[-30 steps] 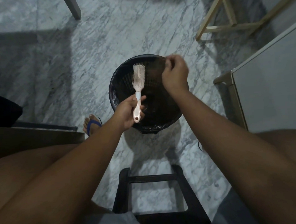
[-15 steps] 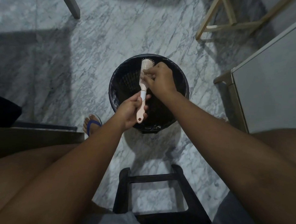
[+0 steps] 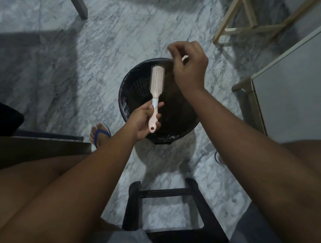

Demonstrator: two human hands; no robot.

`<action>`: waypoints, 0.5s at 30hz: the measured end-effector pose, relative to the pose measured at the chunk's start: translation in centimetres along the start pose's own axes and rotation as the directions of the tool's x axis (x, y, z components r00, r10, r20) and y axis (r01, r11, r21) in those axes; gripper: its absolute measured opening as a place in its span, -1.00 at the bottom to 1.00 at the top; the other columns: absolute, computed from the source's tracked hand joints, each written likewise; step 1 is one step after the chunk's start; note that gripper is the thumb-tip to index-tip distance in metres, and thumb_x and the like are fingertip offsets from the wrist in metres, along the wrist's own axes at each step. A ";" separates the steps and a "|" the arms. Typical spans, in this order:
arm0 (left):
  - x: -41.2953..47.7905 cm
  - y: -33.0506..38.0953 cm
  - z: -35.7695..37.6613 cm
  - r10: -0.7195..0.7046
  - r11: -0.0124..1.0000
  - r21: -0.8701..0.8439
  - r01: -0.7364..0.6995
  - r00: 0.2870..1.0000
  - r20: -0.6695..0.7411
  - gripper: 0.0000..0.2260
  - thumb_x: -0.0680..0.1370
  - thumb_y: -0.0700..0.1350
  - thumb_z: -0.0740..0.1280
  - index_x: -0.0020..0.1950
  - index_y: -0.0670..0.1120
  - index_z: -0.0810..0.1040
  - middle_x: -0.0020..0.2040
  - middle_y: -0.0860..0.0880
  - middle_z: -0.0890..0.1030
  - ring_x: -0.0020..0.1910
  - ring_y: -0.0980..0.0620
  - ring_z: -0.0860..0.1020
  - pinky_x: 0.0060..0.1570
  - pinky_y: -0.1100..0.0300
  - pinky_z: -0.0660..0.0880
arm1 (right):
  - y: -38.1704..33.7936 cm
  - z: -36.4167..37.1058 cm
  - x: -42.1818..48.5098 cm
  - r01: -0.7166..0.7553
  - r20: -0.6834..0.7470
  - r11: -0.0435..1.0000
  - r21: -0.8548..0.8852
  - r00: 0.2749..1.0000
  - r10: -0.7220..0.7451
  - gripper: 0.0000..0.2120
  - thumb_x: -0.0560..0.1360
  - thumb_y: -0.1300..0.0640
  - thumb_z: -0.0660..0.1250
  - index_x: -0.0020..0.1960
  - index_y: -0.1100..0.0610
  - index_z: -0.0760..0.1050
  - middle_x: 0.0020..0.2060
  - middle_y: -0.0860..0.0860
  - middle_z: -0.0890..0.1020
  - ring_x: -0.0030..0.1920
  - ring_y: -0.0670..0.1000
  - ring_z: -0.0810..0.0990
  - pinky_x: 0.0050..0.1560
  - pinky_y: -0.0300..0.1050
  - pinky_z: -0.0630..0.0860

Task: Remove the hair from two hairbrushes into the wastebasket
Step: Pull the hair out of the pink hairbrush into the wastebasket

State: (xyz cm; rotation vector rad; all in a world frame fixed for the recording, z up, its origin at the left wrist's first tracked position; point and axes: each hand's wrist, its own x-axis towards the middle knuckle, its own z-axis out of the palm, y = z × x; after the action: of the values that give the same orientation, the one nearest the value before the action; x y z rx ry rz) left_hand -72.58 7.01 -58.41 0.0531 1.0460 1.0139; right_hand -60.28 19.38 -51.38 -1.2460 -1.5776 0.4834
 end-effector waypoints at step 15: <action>-0.3 0.5 0.3 0.014 0.999 0.031 -0.015 1.000 0.027 -0.68 0.68 -0.21 0.08 0.38 -0.04 0.46 0.22 -0.02 0.59 -0.29 0.07 0.48 -0.40 0.21 0.41 | 2.4 0.2 -3.5 -0.355 0.535 0.906 -0.232 0.731 0.424 -0.26 0.55 -0.17 0.29 0.59 0.06 0.09 0.47 0.11 0.37 0.38 0.06 0.45 0.40 -0.05 0.39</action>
State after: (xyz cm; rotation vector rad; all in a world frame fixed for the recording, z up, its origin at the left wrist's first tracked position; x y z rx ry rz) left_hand -72.77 7.20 -57.79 0.0996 1.0378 1.0071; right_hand -59.55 17.25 -55.05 -1.6352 -1.8548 1.1491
